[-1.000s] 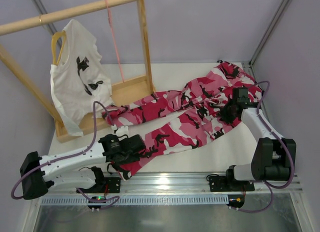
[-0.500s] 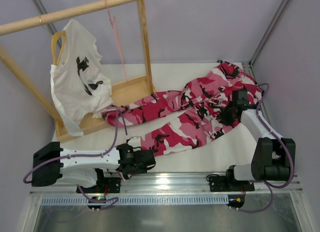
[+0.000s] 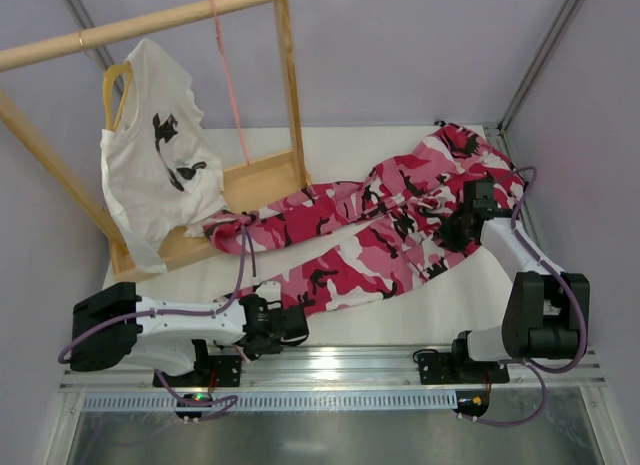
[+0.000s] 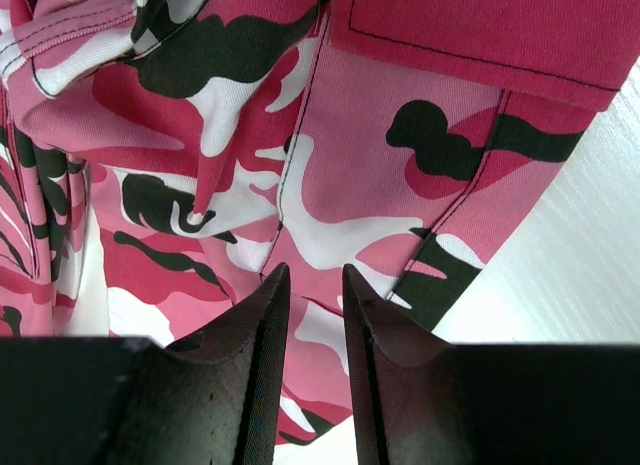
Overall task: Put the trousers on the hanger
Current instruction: Fold the trousers
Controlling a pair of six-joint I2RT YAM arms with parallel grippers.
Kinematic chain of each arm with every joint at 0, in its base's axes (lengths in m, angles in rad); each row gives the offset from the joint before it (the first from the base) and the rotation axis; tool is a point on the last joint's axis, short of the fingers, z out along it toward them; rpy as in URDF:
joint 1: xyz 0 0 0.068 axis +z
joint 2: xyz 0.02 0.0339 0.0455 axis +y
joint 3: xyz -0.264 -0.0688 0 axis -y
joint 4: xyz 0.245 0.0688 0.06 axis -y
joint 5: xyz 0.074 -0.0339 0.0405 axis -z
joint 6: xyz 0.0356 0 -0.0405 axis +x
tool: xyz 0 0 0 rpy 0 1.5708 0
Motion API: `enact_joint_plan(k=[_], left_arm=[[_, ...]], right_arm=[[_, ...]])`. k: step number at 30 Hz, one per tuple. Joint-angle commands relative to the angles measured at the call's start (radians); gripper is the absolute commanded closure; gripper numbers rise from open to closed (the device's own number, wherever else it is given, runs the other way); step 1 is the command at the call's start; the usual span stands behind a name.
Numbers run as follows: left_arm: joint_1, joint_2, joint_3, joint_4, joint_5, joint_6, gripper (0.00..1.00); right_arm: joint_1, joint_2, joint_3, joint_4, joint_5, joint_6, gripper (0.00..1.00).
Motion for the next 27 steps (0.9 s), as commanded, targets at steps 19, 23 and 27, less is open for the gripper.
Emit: enact_joint_plan(k=[19,23,27], left_arm=[[-0.005,-0.077,0.084,-0.193,0.024,0.017,0.99],[-0.005,-0.12,0.073,-0.224,0.061,0.039,1.0],[-0.005,-0.156,0.052,-0.204,0.101,0.083,0.99]], right_arm=[[-0.069,0.29,0.118,0.071,0.117,-0.019,0.69],[-0.082,0.318,0.153,0.065,0.131,-0.032,0.69],[-0.091,0.347,0.185,0.056,0.136,-0.043,0.69]])
